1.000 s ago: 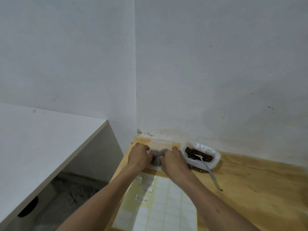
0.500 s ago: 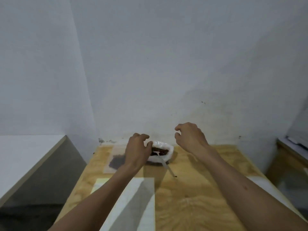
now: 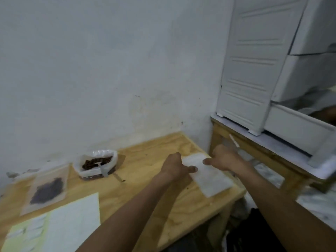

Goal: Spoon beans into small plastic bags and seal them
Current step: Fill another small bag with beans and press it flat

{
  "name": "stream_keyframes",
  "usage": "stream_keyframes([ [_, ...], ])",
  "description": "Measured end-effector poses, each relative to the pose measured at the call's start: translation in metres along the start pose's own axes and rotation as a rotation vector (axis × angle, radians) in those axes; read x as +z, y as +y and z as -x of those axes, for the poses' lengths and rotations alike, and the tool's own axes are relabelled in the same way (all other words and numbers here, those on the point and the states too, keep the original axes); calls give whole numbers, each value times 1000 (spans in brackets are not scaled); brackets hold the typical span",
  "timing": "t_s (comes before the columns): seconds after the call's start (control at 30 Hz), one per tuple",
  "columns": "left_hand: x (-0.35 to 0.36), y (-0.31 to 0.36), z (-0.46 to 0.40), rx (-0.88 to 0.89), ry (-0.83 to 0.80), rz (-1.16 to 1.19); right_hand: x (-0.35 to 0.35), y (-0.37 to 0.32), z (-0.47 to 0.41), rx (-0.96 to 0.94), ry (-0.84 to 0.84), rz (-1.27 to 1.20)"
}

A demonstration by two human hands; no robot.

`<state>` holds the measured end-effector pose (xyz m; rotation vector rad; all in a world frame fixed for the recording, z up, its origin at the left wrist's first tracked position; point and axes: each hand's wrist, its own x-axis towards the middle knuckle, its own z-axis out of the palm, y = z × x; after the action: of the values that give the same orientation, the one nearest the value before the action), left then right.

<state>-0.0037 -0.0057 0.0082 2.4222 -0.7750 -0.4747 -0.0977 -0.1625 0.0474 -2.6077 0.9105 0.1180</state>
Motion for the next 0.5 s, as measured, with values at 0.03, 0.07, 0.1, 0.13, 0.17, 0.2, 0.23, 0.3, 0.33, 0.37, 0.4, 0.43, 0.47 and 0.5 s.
stream_keyframes([
  [0.03, 9, 3, -3, -1, -35, -28, 5, 8, -1, 4, -29, -15],
  [0.07, 17, 5, -4, -4, -54, -61, 10, 14, -1, 4, -53, -23],
  [0.1, 23, 5, -5, -3, -65, -95, 14, 17, 0, 8, -72, -21],
  [0.13, 28, 4, -6, -1, -66, -128, 18, 20, 0, 8, -70, -11],
  [0.17, 30, 4, -8, 2, -62, -144, 21, 21, 0, 2, -52, 0],
  [0.2, 31, 4, -9, -2, -57, -125, 24, 23, -2, -2, -26, -2],
  [0.23, 30, 4, -9, -12, -50, -88, 25, 24, -5, 5, 6, -18],
  [0.3, 28, 4, -10, -42, -28, -29, 26, 24, -9, 30, 65, -50],
  [0.33, 28, 4, -9, -56, -22, -13, 25, 24, -11, 44, 83, -61],
  [0.37, 28, 4, -10, -64, -16, 1, 24, 23, -12, 55, 91, -79],
  [0.4, 29, 3, -10, -75, -7, 16, 24, 24, -15, 67, 90, -111],
  [0.43, 28, 3, -9, -84, -1, 36, 23, 24, -17, 71, 85, -157],
  [0.47, 27, 2, -10, -96, 2, 66, 22, 25, -20, 72, 89, -207],
  [0.5, 25, 1, -9, -101, 9, 104, 20, 27, -21, 63, 95, -251],
])
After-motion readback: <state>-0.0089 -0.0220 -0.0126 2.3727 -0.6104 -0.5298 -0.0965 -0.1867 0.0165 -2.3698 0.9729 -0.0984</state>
